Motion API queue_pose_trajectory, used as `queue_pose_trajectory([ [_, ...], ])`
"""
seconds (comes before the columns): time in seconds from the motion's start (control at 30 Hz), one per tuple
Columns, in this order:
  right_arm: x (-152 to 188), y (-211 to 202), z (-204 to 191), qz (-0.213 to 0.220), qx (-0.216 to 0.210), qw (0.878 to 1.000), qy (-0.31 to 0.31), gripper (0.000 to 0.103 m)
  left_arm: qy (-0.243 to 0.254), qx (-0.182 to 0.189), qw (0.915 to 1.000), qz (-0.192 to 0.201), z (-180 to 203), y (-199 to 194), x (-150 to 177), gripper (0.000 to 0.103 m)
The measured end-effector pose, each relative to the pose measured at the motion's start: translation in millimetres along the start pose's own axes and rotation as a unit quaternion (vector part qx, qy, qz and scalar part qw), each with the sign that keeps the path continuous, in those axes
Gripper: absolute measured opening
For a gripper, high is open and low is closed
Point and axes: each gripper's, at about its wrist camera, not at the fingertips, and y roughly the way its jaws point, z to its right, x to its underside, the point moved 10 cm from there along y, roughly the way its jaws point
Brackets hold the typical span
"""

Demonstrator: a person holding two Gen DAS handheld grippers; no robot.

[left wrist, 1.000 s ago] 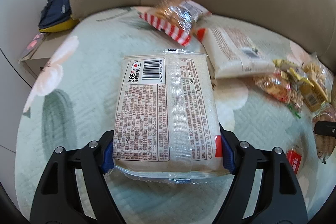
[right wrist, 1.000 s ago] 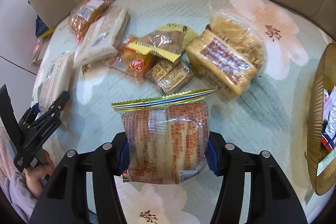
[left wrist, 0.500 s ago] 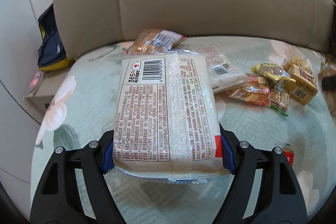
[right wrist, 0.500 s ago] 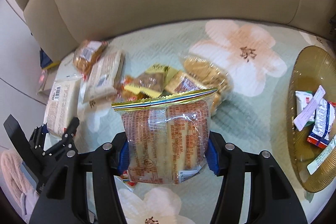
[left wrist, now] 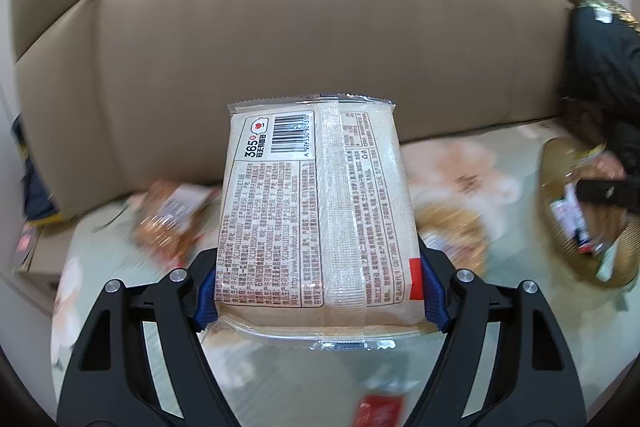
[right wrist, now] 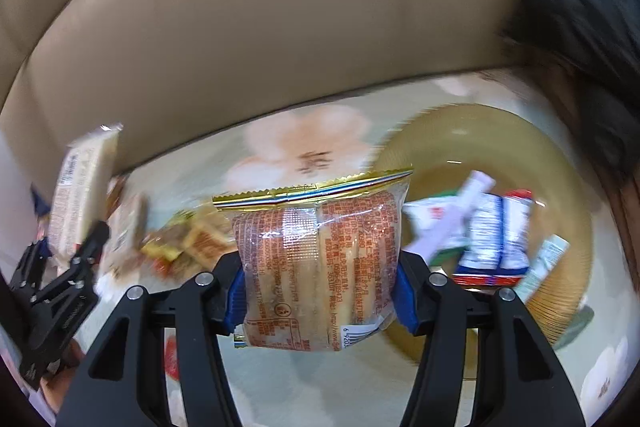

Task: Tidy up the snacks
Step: 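Carry both held packets over the gold plate with both tools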

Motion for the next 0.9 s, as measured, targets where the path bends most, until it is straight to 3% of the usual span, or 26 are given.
queue_pose_trajectory([
  [0.2,-4.7,-15.6,59.2,0.023,0.025,0.997,0.062,0.056,0.041,0.057,0.9971,0.028,91.3,0.6,-46.3,0.077],
  [0.47,18.8,-15.3,146.9,0.011,0.065,0.985,0.158,0.057,0.102,0.141,0.9841,0.037,209.9,-8.4,-67.9,0.077],
  [0.53,31.1,-3.0,165.8,-0.02,0.096,0.98,0.174,0.069,0.118,0.151,0.981,0.028,239.2,-4.7,-65.9,0.078],
  [0.57,34.6,0.0,169.9,-0.026,0.105,0.978,0.178,0.085,0.125,0.167,0.9779,0.016,249.9,-1.0,-62.9,0.079],
  [0.6,39.0,3.4,175.2,-0.032,0.114,0.976,0.18,0.086,0.136,0.188,0.9727,0.0,265.7,2.5,-58.7,0.082],
  [0.63,41.8,6.3,178.7,-0.035,0.111,0.975,0.188,0.086,0.154,0.204,0.9666,-0.02,281.8,7.1,-52.3,0.097],
  [0.73,41.2,3.7,182.2,-0.021,0.097,0.973,0.211,0.089,0.176,0.182,0.9671,-0.026,290.4,13.0,-48.0,0.1],
  [0.9,36.0,-5.2,179.8,0.001,0.1,0.974,0.204,0.093,0.15,0.181,0.9691,-0.075,274.7,35.8,-39.1,0.1],
])
